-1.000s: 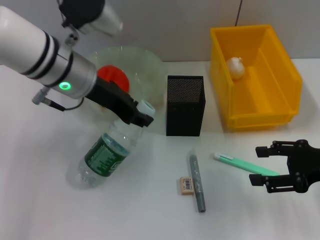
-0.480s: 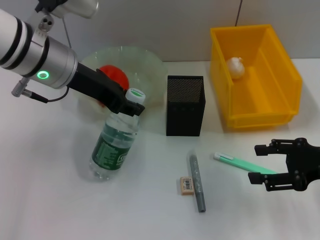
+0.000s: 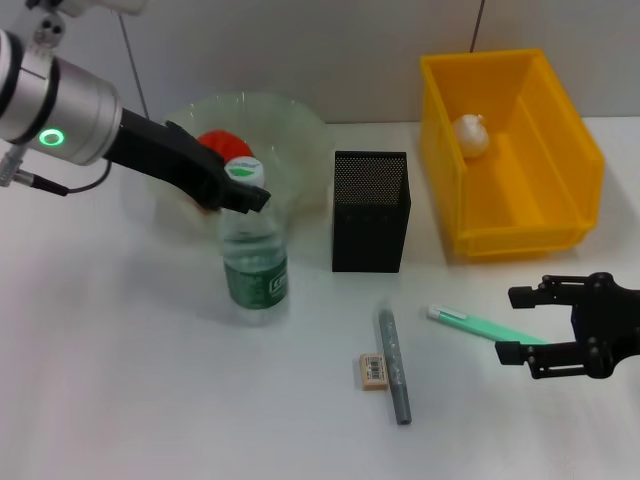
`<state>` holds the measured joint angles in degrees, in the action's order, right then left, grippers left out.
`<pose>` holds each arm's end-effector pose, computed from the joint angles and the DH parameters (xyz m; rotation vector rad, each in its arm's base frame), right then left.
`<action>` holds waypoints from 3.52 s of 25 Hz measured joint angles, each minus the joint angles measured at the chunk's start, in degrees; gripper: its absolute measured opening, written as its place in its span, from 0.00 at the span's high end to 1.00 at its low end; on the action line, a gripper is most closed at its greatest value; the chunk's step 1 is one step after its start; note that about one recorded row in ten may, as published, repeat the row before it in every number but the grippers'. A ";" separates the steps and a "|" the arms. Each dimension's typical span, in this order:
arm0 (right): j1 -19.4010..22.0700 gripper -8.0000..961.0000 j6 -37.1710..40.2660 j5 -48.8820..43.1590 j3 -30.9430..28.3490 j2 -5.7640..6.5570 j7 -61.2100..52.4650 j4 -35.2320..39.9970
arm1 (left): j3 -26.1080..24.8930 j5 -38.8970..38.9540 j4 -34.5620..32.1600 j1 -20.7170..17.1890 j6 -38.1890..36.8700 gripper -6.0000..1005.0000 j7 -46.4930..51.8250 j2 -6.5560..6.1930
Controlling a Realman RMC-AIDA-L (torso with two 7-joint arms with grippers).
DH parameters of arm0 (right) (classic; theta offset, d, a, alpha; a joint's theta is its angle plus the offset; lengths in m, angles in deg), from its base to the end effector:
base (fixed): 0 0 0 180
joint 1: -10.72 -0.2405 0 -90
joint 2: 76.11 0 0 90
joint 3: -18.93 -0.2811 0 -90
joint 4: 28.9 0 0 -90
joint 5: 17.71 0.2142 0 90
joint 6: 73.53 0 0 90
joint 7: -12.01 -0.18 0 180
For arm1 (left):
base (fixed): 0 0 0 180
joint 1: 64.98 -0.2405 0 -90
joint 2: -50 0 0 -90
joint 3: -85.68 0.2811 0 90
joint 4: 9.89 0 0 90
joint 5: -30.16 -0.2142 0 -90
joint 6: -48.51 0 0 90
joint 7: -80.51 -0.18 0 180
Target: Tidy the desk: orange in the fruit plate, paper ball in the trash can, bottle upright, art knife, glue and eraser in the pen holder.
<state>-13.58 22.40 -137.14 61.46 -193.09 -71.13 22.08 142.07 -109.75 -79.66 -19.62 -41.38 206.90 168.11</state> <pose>0.2955 0.3312 -0.0044 -2.8043 0.5577 0.4651 -0.1597 0.4353 0.0021 -2.7139 -0.6687 0.0602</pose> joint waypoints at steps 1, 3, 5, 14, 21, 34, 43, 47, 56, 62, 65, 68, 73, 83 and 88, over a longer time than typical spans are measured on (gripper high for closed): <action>-0.04 0.18 -0.16 0.00 0.00 -0.03 0.00 0.00 | -0.39 0.03 -0.44 -0.24 -0.02 0.55 0.00 -0.01; -0.06 0.18 -0.32 0.00 0.00 -0.08 0.00 0.00 | -0.97 0.16 -1.10 -0.57 -0.17 0.55 0.00 -0.04; -0.07 0.18 -0.75 -0.01 0.00 -0.17 0.01 0.00 | -0.97 0.16 -1.10 -0.57 -0.17 0.55 0.00 -0.04; -0.67 0.18 -1.24 -0.01 0.00 -0.34 0.15 -0.30 | -3.57 0.47 -3.17 -2.86 -1.43 0.53 0.00 -0.76; -0.79 0.18 -1.27 -0.01 0.00 -0.46 0.39 -0.20 | -4.55 0.52 -3.83 -5.05 -1.07 0.52 -0.10 -1.84; -1.17 0.18 -1.27 0.00 0.00 -0.49 0.53 -0.45 | -8.62 0.32 -3.66 -6.90 1.98 0.50 -1.28 -2.57; -1.04 0.18 -1.27 -0.06 0.00 -0.53 0.53 -0.44 | -8.15 0.03 -3.37 -7.65 4.61 0.49 -1.32 -2.56; -0.98 0.18 -1.27 -0.07 0.00 -0.53 0.53 -0.44 | -8.09 -0.02 -2.86 -7.74 5.31 0.48 -1.33 -2.54; -0.92 0.18 -1.20 -0.12 0.02 -0.53 0.53 -0.45 | -7.96 -0.19 -2.14 -7.83 6.04 0.47 -1.41 -2.43; -0.92 0.18 -1.13 -0.19 0.03 -0.53 0.53 -0.44 | -8.14 -0.18 -0.91 -7.57 6.45 0.46 -1.29 -2.55; -0.93 0.18 -1.12 -0.19 0.07 -0.53 0.53 -0.44 | -8.43 -0.18 -0.90 -7.50 6.45 0.46 -1.07 -2.55; -0.96 0.18 -1.13 -0.22 0.11 -0.53 0.53 -0.44 | -8.47 -0.10 -1.13 -7.48 6.49 0.45 -0.88 -2.54; -1.01 0.18 -1.20 -0.24 0.01 -0.53 0.53 -0.44 | -8.16 -0.09 -1.33 -7.42 6.54 0.44 -0.83 -2.47; -1.01 0.18 -1.28 -0.19 0.00 -0.53 0.53 -0.44 | -11.26 1.52 -6.96 -8.09 4.53 0.21 -0.82 -2.57; -1.24 0.18 -1.28 -0.03 0.01 -0.53 0.41 -0.44 | -16.72 12.43 -8.67 -8.44 -3.92 0.20 -1.27 -3.89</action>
<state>-14.82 21.12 -137.17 61.47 -193.62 -70.73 21.64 125.35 -97.32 -88.34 -28.06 -45.30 205.63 164.21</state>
